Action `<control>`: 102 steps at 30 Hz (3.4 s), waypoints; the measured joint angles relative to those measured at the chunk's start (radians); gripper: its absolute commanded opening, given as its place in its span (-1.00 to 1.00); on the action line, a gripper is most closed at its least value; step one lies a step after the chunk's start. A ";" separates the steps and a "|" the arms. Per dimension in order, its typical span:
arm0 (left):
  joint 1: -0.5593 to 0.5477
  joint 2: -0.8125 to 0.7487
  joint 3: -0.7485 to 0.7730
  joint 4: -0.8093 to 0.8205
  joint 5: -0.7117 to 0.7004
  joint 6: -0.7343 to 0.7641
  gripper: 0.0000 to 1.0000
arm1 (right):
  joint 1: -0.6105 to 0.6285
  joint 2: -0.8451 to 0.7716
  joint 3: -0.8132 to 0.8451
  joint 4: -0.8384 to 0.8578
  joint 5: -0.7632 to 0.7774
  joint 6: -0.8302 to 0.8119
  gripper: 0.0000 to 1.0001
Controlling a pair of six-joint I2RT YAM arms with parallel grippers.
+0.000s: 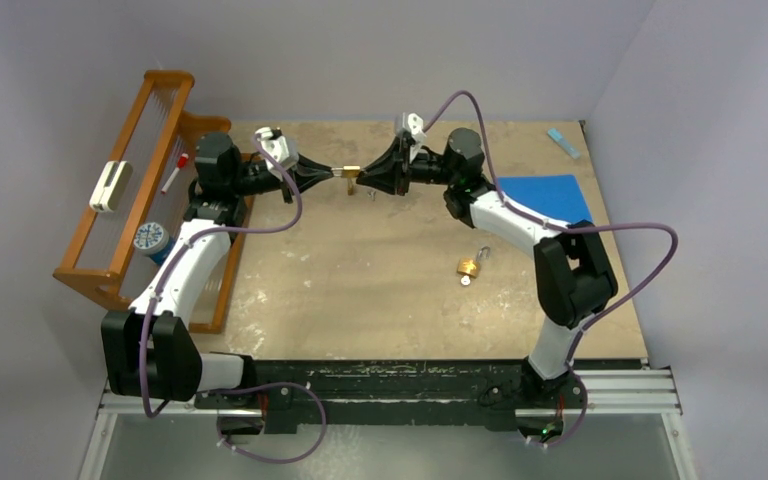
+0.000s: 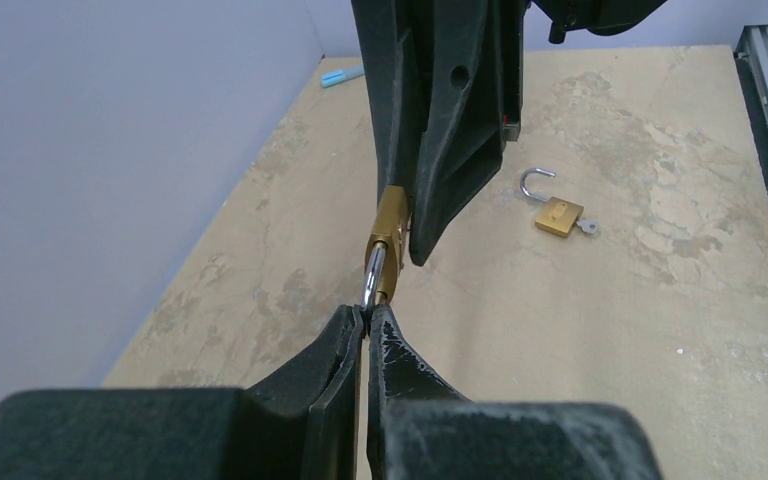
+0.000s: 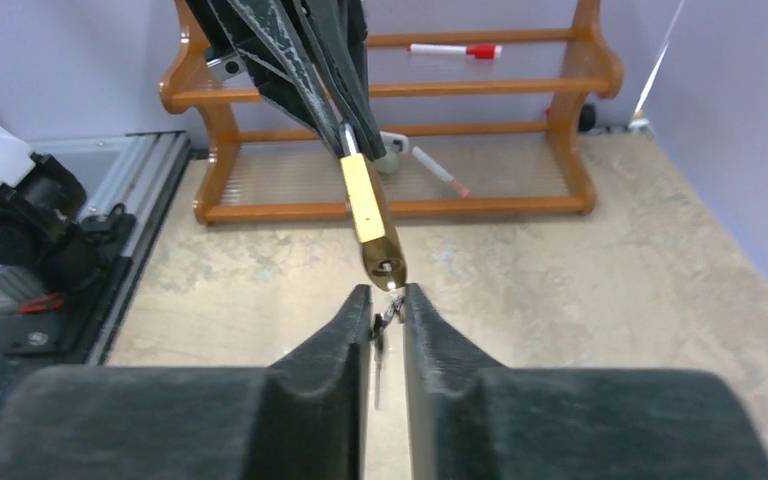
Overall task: Lock with the key
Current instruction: Lock the lock, then place the key at the center of the board, then place the lock at the center of the board.
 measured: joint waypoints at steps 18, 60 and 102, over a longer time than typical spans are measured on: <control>0.006 -0.012 -0.003 -0.163 -0.115 0.180 -1.00 | -0.092 -0.183 -0.127 -0.265 0.256 -0.163 -1.00; -0.086 0.490 0.287 -0.986 -0.715 0.791 -1.00 | 0.139 0.383 0.180 -0.583 0.719 -0.106 -1.00; -0.133 0.484 0.212 -0.343 -0.957 0.234 0.74 | 0.133 0.289 -0.089 -0.297 0.715 0.092 0.98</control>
